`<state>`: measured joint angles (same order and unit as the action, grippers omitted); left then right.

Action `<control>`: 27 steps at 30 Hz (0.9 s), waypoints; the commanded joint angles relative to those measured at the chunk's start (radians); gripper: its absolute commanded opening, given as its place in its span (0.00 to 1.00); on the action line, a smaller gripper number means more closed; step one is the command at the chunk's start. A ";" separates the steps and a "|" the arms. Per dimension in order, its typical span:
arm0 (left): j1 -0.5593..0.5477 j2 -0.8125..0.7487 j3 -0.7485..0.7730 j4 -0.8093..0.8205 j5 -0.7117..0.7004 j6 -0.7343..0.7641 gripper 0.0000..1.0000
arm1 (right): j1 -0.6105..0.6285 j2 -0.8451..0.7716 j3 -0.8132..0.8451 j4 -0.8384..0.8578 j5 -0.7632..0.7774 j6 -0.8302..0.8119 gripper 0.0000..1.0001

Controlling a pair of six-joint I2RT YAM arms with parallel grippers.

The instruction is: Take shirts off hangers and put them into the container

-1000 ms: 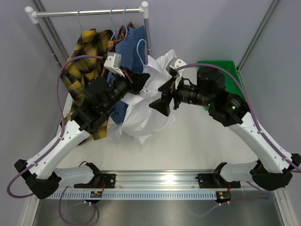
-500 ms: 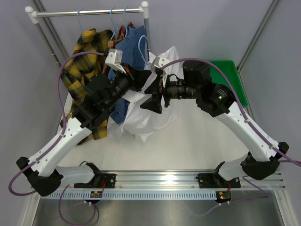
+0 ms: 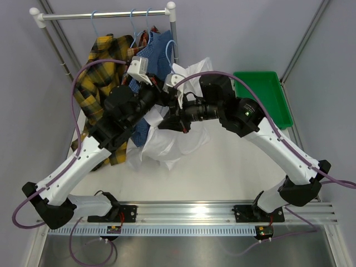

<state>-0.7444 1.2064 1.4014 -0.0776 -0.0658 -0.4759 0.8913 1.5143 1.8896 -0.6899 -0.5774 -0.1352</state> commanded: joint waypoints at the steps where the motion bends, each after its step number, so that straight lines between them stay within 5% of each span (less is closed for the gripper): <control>1: 0.005 0.016 0.062 0.110 -0.095 0.031 0.00 | 0.049 -0.013 0.017 -0.030 -0.029 0.011 0.02; 11: 0.005 0.079 0.200 0.095 -0.222 0.132 0.00 | 0.103 -0.052 -0.165 -0.016 -0.019 0.057 0.00; 20: 0.007 0.029 0.255 -0.013 -0.241 0.134 0.00 | 0.097 -0.143 -0.398 0.026 0.212 0.042 0.00; 27: 0.007 -0.080 0.219 -0.180 -0.244 0.073 0.00 | -0.054 -0.166 -0.426 0.012 0.323 0.057 0.00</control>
<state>-0.7494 1.2449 1.5703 -0.3180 -0.2443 -0.3855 0.9100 1.3693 1.4677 -0.5976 -0.3538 -0.1085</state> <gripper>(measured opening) 0.036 0.054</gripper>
